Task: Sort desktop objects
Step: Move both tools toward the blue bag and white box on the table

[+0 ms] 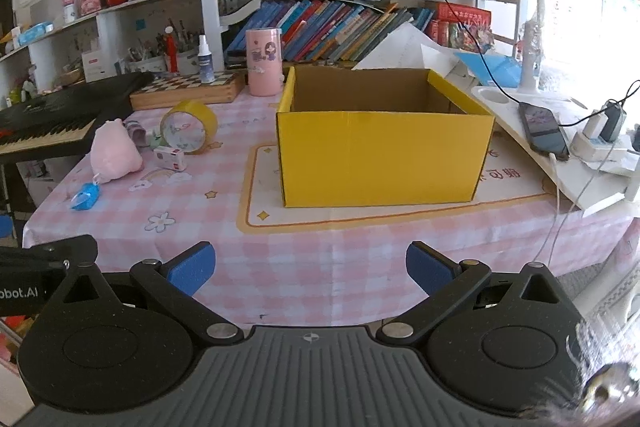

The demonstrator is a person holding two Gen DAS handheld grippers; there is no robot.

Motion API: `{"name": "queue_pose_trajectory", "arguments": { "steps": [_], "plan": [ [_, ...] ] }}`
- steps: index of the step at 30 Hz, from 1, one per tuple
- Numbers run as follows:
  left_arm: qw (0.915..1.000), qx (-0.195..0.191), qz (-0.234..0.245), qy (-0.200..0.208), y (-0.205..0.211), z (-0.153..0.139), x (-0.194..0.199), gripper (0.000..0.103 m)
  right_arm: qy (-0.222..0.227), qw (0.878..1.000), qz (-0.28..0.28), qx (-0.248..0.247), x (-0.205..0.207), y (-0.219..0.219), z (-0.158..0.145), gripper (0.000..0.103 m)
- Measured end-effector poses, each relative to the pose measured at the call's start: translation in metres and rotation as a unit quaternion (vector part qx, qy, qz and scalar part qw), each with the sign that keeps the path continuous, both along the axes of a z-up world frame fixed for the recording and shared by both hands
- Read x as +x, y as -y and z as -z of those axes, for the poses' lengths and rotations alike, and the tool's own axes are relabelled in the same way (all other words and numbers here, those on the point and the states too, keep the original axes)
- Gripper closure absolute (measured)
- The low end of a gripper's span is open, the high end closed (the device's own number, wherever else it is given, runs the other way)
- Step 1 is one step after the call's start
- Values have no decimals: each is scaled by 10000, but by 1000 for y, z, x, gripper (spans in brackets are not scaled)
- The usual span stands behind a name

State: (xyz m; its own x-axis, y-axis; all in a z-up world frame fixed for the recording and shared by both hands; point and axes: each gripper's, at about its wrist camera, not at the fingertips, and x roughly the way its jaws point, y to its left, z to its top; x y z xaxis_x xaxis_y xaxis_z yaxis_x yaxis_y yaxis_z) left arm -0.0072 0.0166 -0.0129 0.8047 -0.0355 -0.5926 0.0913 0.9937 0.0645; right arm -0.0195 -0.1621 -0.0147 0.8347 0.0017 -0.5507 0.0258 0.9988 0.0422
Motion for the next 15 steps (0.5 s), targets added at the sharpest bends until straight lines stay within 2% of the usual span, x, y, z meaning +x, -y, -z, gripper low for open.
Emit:
{"name": "queue_pose_trajectory", "arguments": {
  "steps": [15],
  "plan": [
    [9998, -24, 187, -19, -5, 3, 0, 0, -86, 9999, 67, -29, -4, -9, 0, 7]
  ]
}}
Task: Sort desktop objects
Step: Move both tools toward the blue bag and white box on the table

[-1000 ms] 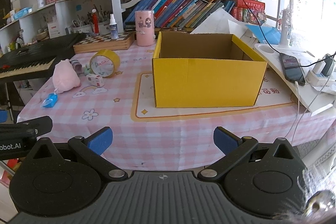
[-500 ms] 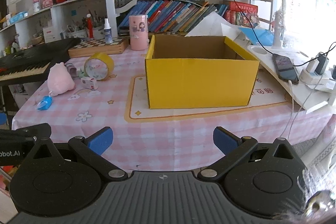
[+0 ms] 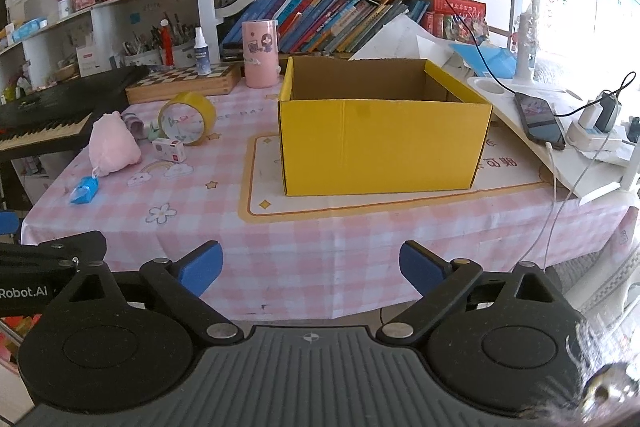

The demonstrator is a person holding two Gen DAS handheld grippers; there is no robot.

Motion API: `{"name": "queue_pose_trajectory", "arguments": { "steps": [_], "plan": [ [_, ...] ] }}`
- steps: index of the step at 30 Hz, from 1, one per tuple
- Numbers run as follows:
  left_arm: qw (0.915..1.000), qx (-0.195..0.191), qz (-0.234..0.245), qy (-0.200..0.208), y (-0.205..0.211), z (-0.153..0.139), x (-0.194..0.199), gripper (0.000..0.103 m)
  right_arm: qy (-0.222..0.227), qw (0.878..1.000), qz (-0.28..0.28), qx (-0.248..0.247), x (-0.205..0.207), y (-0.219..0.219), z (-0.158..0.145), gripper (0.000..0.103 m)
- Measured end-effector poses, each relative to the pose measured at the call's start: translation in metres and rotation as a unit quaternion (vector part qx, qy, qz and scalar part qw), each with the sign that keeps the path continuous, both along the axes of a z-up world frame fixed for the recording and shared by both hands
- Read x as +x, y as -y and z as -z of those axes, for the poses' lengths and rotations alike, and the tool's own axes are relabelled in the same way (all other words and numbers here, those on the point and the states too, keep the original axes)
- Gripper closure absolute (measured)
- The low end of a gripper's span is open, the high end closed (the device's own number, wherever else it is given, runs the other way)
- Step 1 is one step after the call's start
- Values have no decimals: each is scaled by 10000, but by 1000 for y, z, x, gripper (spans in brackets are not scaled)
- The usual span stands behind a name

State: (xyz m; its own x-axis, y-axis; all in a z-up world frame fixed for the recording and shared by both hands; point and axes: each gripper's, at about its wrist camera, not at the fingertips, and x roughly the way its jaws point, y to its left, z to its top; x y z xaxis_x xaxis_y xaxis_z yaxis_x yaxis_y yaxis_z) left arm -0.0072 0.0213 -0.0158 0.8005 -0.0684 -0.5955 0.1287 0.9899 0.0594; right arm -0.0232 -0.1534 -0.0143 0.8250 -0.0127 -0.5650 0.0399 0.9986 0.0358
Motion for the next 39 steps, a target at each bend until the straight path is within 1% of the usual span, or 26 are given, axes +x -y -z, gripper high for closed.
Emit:
{"name": "queue_pose_trajectory", "arguments": {
  "steps": [4, 7, 14, 19, 23, 27, 31, 39],
  "plan": [
    [10000, 30, -71, 31, -3, -1, -1, 0, 13, 10000, 19, -3, 0, -3, -4, 8],
    [9999, -23, -87, 65, -7, -3, -2, 0, 32, 10000, 28, 35, -1, -5, -6, 7],
    [9998, -124, -54, 166, -15, -8, -4, 0, 80, 9999, 43, -81, -3, -15, -11, 7],
    [9997, -106, -107, 175, -21, -9, -5, 0, 52, 10000, 33, -69, -4, -23, -11, 8],
    [9996, -112, -184, 163, -32, -8, -6, 0, 29, 10000, -37, -51, -2, -32, -10, 8],
    [9991, -158, -369, 129, -44, -6, -7, 0, 23, 9998, -208, -41, 3, -43, -10, 8],
    [9987, -198, -463, 79, -51, -3, -6, 0, -3, 9991, -418, -85, 7, -53, -9, 8],
    [9978, -210, -630, 63, -60, -1, 0, 0, -4, 9977, -669, -122, 20, -64, -6, 10]
  ]
}}
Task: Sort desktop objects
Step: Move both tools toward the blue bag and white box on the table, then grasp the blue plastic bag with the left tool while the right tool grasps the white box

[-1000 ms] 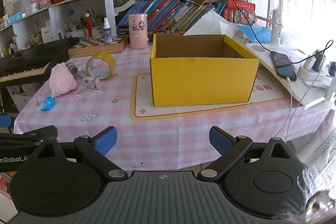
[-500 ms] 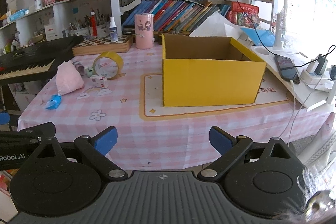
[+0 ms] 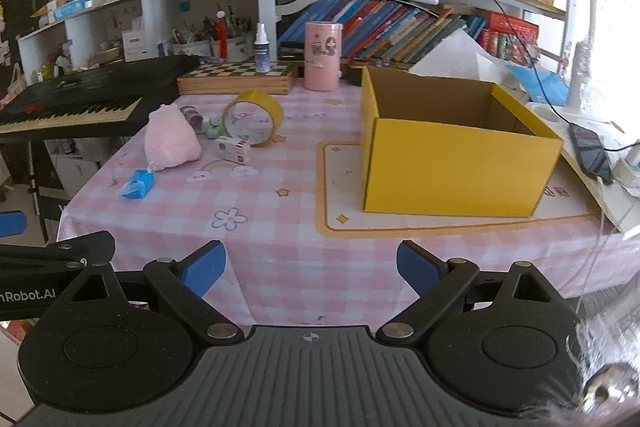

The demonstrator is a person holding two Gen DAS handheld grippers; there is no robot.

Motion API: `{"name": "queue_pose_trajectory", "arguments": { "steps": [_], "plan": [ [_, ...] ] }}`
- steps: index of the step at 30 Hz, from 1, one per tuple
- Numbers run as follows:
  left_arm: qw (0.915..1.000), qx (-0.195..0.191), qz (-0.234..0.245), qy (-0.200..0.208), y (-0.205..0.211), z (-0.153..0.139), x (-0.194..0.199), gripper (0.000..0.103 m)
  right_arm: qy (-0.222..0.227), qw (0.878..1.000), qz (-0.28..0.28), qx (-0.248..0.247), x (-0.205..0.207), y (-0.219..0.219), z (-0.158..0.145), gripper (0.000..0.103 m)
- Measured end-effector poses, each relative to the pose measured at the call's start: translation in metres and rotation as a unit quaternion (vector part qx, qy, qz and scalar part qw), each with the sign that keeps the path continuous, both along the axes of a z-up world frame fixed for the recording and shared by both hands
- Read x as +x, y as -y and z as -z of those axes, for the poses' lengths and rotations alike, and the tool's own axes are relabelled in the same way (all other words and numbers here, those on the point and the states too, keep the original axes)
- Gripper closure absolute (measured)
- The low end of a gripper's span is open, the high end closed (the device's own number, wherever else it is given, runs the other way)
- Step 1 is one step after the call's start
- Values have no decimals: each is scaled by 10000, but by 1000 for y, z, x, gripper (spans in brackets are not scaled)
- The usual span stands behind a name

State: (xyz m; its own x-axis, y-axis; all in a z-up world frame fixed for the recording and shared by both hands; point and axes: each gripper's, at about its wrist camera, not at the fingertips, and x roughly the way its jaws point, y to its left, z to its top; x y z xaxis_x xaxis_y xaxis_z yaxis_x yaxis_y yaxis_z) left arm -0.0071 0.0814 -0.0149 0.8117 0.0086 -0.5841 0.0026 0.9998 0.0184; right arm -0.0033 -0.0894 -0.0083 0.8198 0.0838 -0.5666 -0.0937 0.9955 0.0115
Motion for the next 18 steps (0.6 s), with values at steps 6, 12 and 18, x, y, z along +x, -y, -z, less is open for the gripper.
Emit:
{"name": "queue_pose_trajectory", "arguments": {
  "steps": [6, 12, 18],
  "plan": [
    [9999, 88, -57, -33, -2, 5, 14, 0, -71, 9999, -133, 77, 15, -4, 6, 12],
    [9997, 137, -210, -68, -12, 9, 36, 1, -182, 9992, -326, 137, 42, -11, 10, 23],
    [9992, 83, -368, -128, -20, 13, 64, 6, -190, 9983, -541, 140, 77, -19, 9, 30]
  ]
}}
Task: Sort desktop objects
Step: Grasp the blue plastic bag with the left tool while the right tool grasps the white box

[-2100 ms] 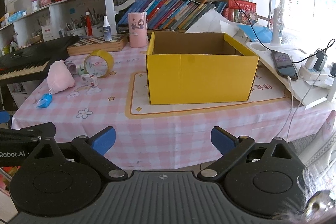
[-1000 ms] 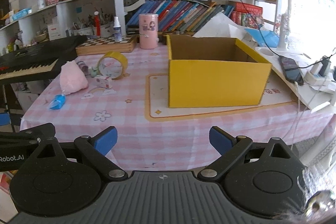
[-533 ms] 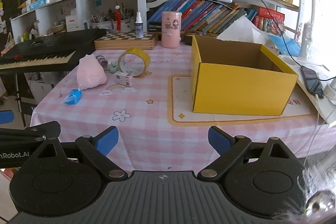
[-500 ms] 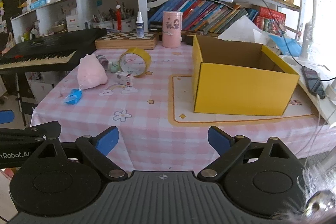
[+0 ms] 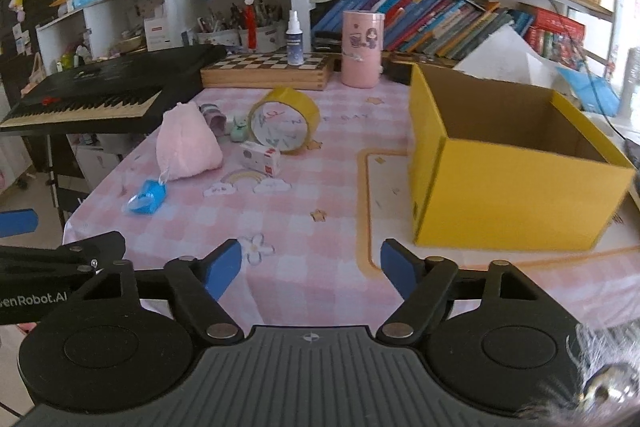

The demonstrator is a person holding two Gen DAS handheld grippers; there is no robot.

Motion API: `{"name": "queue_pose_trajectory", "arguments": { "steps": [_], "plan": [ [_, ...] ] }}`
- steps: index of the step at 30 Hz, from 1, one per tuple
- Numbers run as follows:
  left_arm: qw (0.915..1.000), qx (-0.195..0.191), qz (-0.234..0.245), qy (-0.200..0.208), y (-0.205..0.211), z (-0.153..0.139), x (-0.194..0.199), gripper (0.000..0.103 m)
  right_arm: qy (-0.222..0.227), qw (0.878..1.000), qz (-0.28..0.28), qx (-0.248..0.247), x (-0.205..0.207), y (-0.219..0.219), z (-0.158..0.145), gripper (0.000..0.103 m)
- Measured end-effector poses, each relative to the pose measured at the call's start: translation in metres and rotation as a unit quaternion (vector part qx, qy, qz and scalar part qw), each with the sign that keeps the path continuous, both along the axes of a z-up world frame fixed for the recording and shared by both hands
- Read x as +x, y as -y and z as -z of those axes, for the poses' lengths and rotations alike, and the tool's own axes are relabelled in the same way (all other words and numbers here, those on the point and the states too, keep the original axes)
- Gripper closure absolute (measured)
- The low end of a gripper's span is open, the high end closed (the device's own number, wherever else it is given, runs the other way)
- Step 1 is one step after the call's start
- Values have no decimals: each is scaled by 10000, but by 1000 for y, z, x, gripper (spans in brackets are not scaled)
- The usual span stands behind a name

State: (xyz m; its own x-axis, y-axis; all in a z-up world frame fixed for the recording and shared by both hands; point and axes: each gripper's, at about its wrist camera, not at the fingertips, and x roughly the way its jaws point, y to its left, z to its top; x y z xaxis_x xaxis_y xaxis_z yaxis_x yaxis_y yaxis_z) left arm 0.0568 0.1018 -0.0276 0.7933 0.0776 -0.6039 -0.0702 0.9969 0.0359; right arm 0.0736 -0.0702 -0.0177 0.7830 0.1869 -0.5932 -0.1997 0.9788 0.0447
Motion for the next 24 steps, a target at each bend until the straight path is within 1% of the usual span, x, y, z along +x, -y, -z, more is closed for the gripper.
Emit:
{"name": "queue_pose_trajectory", "arguments": {
  "steps": [5, 12, 17, 21, 24],
  "plan": [
    [9999, 20, -63, -82, -6, 5, 24, 8, -110, 9996, -241, 28, 31, -9, 5, 33],
    [9995, -7, -157, -260, -8, 12, 54, 8, -237, 9992, -330, 34, 71, -13, 10, 33],
    [9994, 24, -192, -298, -9, 14, 72, 12, -306, 9987, -402, 54, 96, -13, 12, 33],
    [9985, 10, -402, -368, -17, 18, 85, 16, -377, 9978, -544, 26, 113, -19, 15, 33],
    [9981, -24, -449, -412, -20, 21, 95, 18, -377, 9970, -675, -37, 123, -25, 16, 33]
  ]
}}
